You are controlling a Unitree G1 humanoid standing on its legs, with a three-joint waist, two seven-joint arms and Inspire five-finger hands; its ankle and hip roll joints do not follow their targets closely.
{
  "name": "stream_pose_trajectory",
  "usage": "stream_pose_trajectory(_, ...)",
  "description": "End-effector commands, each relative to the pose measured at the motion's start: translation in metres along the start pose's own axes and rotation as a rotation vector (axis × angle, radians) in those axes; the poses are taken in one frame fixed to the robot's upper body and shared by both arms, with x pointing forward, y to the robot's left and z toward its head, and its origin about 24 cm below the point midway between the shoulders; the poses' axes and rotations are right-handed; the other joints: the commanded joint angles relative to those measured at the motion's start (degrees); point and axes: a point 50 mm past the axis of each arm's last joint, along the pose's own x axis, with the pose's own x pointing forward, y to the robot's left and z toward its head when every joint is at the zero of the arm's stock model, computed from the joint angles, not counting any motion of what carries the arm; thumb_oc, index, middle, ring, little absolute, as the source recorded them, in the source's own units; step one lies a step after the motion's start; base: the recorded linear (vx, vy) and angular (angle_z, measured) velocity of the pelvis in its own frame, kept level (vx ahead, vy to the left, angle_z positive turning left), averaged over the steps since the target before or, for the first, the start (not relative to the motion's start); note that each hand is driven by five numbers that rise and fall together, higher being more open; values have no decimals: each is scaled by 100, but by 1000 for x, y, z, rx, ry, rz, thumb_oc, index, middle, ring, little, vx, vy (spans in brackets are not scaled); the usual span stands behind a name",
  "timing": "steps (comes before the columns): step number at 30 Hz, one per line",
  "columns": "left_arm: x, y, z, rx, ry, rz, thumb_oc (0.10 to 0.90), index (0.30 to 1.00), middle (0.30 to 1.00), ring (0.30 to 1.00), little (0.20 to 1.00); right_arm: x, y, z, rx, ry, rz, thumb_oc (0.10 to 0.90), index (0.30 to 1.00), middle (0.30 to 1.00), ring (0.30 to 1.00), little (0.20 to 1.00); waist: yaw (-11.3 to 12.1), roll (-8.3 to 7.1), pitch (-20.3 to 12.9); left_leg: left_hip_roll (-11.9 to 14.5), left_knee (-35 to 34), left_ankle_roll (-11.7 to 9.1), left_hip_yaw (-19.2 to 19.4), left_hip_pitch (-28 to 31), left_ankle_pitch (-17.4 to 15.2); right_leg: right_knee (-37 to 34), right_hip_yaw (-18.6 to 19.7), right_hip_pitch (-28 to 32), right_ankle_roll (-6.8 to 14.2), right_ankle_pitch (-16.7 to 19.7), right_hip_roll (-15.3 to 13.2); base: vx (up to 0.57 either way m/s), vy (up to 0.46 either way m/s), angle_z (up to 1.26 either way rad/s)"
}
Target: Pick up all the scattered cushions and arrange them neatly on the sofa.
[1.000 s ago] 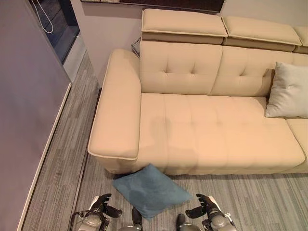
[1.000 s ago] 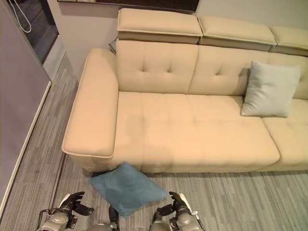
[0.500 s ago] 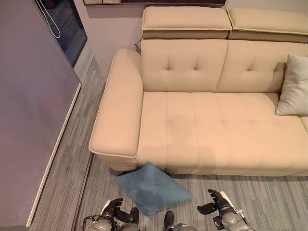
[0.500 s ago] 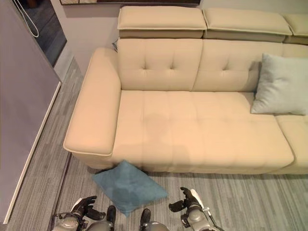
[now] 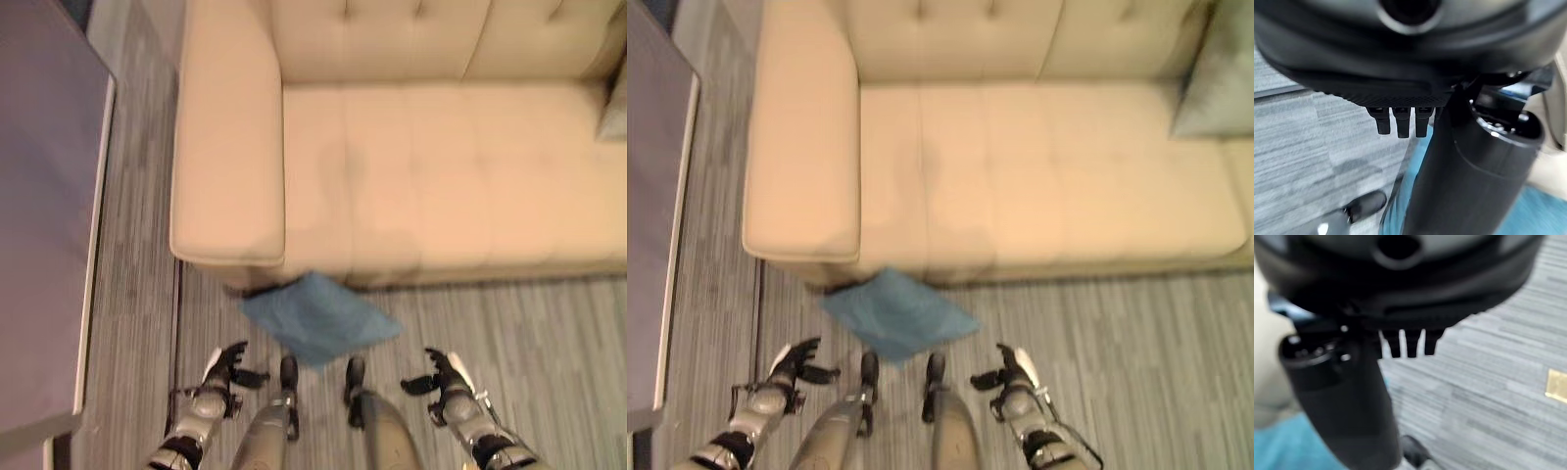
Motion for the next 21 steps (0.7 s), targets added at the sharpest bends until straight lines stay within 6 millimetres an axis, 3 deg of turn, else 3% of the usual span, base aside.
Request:
stream_pose_trajectory(1, -6, 1, -3, -92, -44, 48, 800, 900, 900, 900, 900, 0, -24, -3, -27, -35, -124, 800, 900, 900, 900, 900, 29, -23, -494, 58, 595, -210, -177, -432, -730, -359, 21, 58, 373, -60, -232, -109, -1, -10)
stream_pose_trajectory(2, -4, 8, 20, -141, -145, 63, 800, 900, 900, 900, 900, 5, -42, 18, -20, -102, -187, 800, 900, 900, 900, 900, 31, 46, -415, 62, 967, -194, -156, -965, -773, 9, 84, -467, 349, -122, -277, -85, 3, -12)
stream_pose_trajectory(5, -8, 19, 43, -226, -260, 89, 800, 900, 900, 900, 900, 8, -67, 46, -36, -210, -280, 800, 900, 900, 900, 900, 58, 143, -386, 56, 1431, -157, -173, -1659, -859, 514, 206, -1185, 324, -230, -303, -98, 8, 1)
stream_pose_trajectory(13, -16, 33, 87, -381, -451, 127, 800, 900, 900, 900, 900, 5, -124, 113, -53, -421, -466, 800, 900, 900, 900, 900, 171, 313, -430, 24, 2493, -67, -210, -3352, -1041, 1751, 413, -2909, 242, -576, -377, -3, -19, 3)
stream_pose_trajectory(18, -19, 30, 100, -392, -500, 107, 800, 900, 900, 900, 900, 3, -131, 134, -65, -478, -478, 800, 900, 900, 900, 900, 217, 362, -502, -43, 2831, -18, -242, -3900, -1120, 2204, 493, -3494, 179, -730, -384, 43, -17, 11)
stream_pose_trajectory(21, -21, 21, 109, -412, -519, 84, 800, 900, 900, 900, 900, -1, -115, 160, -93, -556, -428, 800, 900, 900, 900, 900, 281, 356, -555, -145, 2987, 10, -315, -4264, -1120, 2462, 481, -3875, 151, -823, -415, 52, -57, 15)
